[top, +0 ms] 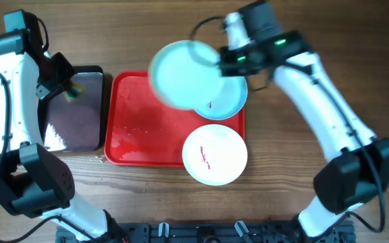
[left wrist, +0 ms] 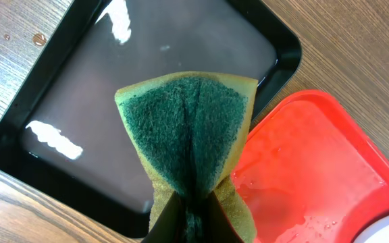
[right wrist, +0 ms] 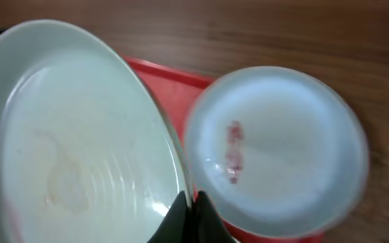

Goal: Clean dirty plates on tray and stack at the side
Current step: 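Lower the plate onto the table right of the red tray, release, then grasp the lower-right plate rim with the right gripper, drag it left, then move the sponge with the left gripper onto the dragged plate, then scrub the plate with the sponge in the left gripper, then lift the sponge with the left gripper back over the black tray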

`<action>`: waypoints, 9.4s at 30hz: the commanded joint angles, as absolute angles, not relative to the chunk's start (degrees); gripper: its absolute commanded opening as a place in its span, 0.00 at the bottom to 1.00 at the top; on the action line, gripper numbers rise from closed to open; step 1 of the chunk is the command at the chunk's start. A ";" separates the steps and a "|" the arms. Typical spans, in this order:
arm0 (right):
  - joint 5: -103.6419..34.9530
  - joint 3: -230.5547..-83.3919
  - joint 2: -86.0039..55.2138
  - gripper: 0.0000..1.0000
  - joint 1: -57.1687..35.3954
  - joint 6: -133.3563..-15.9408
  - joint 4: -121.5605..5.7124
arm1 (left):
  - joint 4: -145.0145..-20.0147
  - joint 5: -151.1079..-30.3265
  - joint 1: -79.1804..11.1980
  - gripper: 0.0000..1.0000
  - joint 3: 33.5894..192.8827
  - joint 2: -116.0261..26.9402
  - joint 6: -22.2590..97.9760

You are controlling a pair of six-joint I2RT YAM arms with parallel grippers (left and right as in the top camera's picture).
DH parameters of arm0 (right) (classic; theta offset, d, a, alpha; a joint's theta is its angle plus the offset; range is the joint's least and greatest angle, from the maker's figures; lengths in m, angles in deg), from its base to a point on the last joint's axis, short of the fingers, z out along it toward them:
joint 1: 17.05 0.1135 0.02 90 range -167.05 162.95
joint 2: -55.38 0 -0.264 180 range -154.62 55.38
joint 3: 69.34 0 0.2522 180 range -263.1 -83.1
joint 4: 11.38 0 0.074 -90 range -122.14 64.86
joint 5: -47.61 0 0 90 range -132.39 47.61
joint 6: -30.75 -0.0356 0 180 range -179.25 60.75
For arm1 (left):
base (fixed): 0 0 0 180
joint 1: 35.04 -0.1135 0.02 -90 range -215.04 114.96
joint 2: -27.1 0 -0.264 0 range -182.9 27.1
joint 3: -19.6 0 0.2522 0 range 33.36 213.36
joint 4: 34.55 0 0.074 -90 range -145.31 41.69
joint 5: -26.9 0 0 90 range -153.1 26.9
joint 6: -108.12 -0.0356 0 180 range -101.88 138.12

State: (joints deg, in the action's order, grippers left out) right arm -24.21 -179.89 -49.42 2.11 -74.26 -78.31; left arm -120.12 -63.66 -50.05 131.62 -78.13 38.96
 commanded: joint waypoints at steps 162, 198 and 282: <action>-28.06 -163.43 -64.43 0.04 22.85 -93.75 -51.99 | -89.48 -47.22 -28.12 0.04 92.43 -78.63 57.15; -25.92 -163.41 -64.43 0.04 22.85 -91.78 -52.60 | -99.88 -87.39 -26.57 0.04 97.65 -78.34 14.92; -23.69 -163.41 -64.43 0.04 22.85 -89.27 -52.14 | -93.24 -69.49 -37.39 0.04 107.97 -64.33 43.57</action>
